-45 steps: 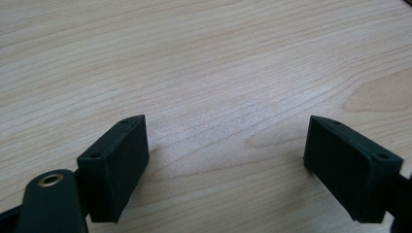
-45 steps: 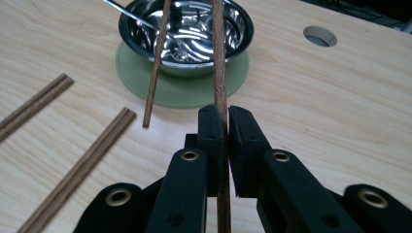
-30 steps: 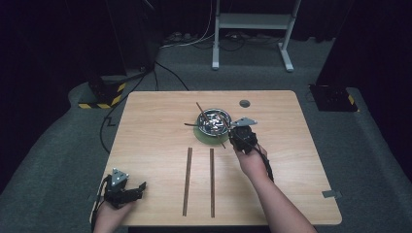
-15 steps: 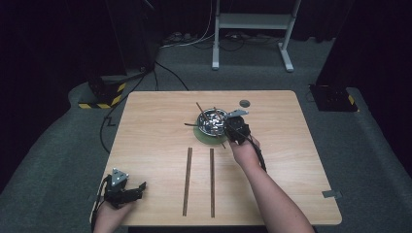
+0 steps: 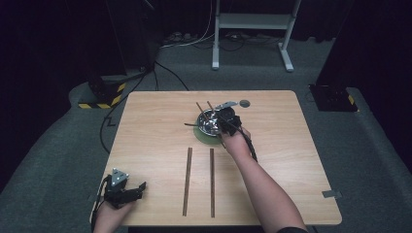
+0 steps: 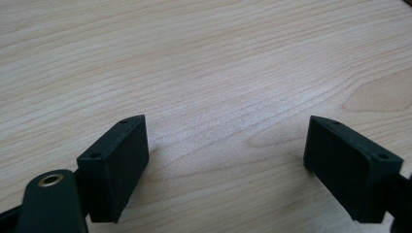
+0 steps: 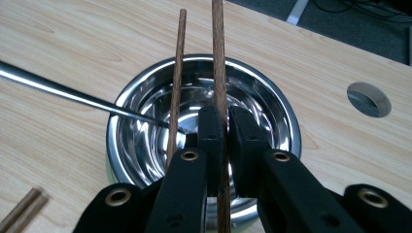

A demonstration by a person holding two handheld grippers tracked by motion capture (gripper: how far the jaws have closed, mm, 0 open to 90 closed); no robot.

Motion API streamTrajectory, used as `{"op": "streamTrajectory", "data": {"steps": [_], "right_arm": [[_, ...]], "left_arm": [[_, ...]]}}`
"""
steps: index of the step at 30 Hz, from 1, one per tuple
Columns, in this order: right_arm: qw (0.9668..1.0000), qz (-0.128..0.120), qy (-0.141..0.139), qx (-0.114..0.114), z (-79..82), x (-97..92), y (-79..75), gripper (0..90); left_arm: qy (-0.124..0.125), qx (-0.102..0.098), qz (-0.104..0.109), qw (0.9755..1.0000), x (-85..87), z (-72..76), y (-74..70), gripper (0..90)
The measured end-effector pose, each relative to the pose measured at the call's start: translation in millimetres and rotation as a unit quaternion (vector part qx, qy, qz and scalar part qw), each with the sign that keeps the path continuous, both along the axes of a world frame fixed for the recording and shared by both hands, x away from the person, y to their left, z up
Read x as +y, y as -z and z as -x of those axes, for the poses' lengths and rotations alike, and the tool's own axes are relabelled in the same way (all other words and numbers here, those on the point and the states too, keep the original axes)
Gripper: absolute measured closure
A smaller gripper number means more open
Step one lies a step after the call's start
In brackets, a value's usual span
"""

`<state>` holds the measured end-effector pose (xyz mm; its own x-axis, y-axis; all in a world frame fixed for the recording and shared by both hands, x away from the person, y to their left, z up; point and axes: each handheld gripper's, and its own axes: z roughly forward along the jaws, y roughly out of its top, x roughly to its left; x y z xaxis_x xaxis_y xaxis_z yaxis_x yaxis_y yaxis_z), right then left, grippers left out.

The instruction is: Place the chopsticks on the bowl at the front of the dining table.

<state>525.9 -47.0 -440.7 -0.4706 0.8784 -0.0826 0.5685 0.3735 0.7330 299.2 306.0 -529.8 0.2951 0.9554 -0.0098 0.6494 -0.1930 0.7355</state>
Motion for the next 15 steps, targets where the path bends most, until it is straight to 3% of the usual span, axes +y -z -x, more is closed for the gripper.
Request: {"op": "streamTrajectory", "data": {"steps": [15], "right_arm": [[0.9998, 0.020, 0.004, 0.002, -24.7, 19.9, 0.8, 84.3]], "left_arm": [[0.000, -0.001, 0.001, 1.0000, -0.1, -0.1, 0.1, 16.3]]}}
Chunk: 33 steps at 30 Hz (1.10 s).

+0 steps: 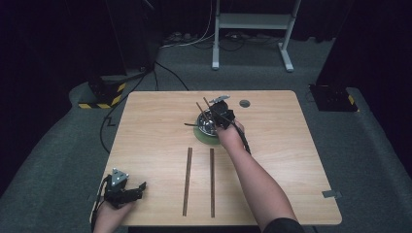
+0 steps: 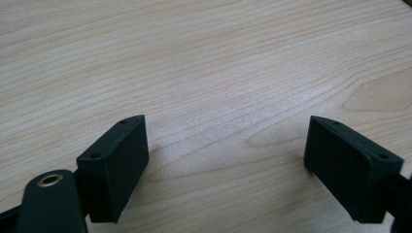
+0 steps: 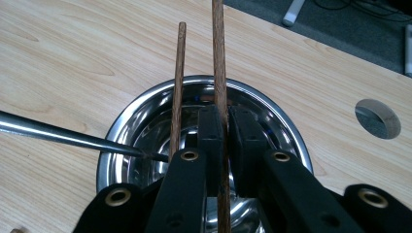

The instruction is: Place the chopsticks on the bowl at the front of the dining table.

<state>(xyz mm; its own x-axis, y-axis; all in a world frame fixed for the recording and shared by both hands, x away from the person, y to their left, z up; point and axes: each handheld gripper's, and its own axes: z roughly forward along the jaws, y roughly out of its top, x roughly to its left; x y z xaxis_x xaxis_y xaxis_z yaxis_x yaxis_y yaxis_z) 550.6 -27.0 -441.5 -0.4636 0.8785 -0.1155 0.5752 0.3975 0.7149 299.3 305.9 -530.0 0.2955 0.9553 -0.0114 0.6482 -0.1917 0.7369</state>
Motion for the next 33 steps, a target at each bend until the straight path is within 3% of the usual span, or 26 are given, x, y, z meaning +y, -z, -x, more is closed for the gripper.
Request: {"op": "streamTrajectory", "data": {"steps": [6, 20, 33], "right_arm": [[0.9999, 0.010, -0.003, 0.006, -4.7, 7.7, 4.6, 84.3], [0.9995, 0.006, 0.005, 0.032, -17.6, 13.7, 11.7, 84.2], [0.9992, 0.006, 0.005, 0.038, -22.8, 16.3, 16.8, 84.1]], "left_arm": [[0.001, 0.000, 0.001, 1.0000, 0.0, 0.0, 0.1, 16.3], [0.001, 0.001, 0.001, 1.0000, 0.0, 0.0, 0.0, 16.3], [0.002, 0.000, 0.000, 1.0000, 0.2, -0.1, 0.0, 16.2]]}}
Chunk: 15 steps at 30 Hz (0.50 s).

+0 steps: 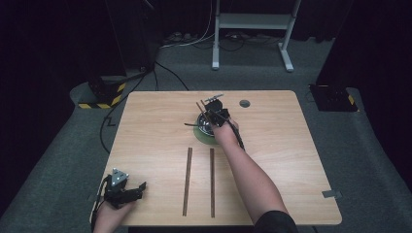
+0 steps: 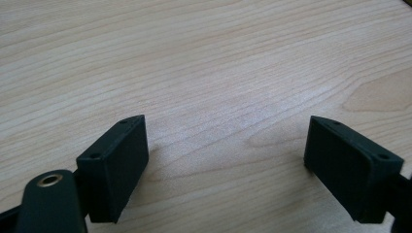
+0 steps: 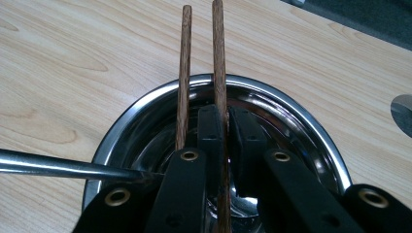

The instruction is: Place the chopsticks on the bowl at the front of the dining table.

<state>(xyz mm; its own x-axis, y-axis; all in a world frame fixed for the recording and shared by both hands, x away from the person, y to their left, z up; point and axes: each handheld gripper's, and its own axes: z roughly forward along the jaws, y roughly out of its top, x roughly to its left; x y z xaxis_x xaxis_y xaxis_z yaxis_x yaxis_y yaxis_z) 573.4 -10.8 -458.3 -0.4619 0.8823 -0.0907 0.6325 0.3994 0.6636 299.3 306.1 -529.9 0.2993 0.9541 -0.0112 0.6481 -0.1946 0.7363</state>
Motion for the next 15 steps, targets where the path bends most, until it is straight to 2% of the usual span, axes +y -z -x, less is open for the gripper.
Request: {"op": "streamTrajectory", "data": {"steps": [13, 15], "right_arm": [[1.0000, -0.002, -0.002, 0.005, -2.7, 2.7, 0.3, 83.3], [0.9999, -0.005, -0.004, 0.009, -2.9, 2.0, 0.5, 79.1]], "left_arm": [[-0.002, 0.000, 0.002, 1.0000, -0.3, 0.1, 0.1, 16.2], [-0.001, 0.000, 0.001, 1.0000, -0.2, 0.1, 0.0, 16.2]]}}
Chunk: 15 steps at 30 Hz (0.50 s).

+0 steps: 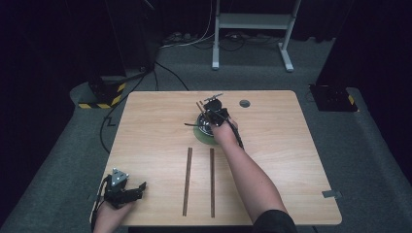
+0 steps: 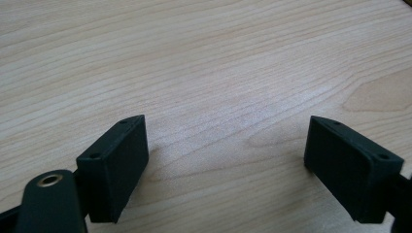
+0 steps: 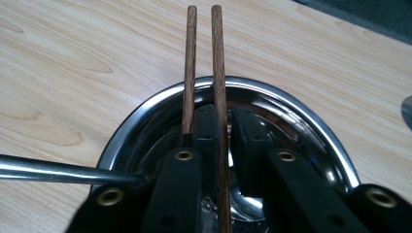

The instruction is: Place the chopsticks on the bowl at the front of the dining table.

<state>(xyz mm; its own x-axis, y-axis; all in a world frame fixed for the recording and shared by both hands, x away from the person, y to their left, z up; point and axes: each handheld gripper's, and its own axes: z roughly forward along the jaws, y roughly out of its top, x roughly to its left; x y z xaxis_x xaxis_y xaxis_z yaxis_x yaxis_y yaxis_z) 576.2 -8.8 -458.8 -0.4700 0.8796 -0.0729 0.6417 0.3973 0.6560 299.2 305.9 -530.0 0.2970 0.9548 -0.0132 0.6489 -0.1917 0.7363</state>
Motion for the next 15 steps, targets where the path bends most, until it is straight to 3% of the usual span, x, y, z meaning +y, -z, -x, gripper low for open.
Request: {"op": "streamTrajectory", "data": {"steps": [3, 8, 15], "right_arm": [[1.0000, -0.005, -0.002, 0.001, 0.7, -1.7, -1.4, 74.9], [0.9997, -0.023, -0.005, -0.011, 8.6, -9.8, -13.1, 76.2], [0.9987, -0.029, -0.014, -0.038, 39.7, -42.1, -20.8, 83.2]], "left_arm": [[0.001, 0.000, 0.000, 1.0000, 0.1, -0.1, 0.0, 16.2], [0.000, 0.000, 0.001, 1.0000, -0.1, 0.0, 0.1, 16.2], [0.005, -0.003, -0.002, 1.0000, 0.1, 0.6, -0.4, 18.4]]}}
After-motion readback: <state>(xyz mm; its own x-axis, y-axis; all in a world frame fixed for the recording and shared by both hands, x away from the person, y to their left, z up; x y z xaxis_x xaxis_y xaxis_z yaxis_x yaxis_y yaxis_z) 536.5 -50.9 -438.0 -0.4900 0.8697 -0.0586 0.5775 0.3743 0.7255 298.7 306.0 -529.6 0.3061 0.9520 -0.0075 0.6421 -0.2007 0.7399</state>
